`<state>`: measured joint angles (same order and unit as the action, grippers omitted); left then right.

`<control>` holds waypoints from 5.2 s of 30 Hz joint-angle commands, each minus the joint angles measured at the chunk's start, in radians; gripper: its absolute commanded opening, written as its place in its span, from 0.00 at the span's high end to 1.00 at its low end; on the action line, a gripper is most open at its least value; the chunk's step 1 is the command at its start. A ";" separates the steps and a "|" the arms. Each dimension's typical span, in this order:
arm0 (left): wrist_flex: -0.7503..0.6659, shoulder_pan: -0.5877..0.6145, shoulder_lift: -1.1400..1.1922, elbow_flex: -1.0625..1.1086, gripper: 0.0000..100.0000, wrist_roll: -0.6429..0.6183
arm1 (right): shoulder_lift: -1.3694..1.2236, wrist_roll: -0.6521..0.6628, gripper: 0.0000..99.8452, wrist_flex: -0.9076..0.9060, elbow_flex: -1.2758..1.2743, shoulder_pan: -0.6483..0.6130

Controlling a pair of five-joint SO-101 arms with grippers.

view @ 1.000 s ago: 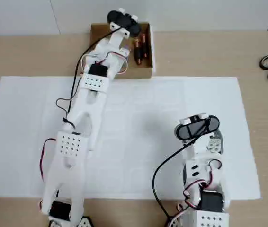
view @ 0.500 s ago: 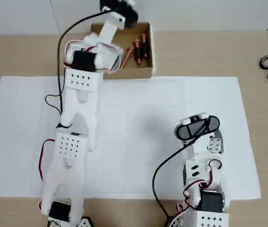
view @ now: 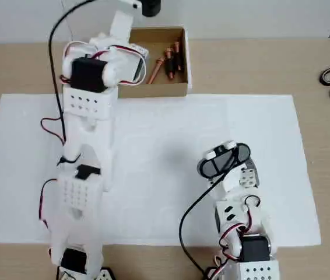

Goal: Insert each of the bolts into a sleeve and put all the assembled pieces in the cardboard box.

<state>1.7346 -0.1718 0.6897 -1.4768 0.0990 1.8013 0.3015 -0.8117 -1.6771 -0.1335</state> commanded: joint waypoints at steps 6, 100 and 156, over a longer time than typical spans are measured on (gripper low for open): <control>0.021 -0.032 -0.614 0.720 0.88 -0.005 | 0.013 0.003 0.78 -0.117 -0.003 -0.208; -0.865 0.328 -2.486 3.158 0.88 -0.224 | 0.013 -0.018 0.78 -0.156 -0.006 -0.104; -0.865 0.328 -2.486 3.158 0.88 -0.224 | 0.013 -0.018 0.78 -0.156 -0.006 -0.104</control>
<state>0.8661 0.1626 -1.7852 1.6855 -0.1220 1.8075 0.2739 -0.9651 -1.6771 -0.2332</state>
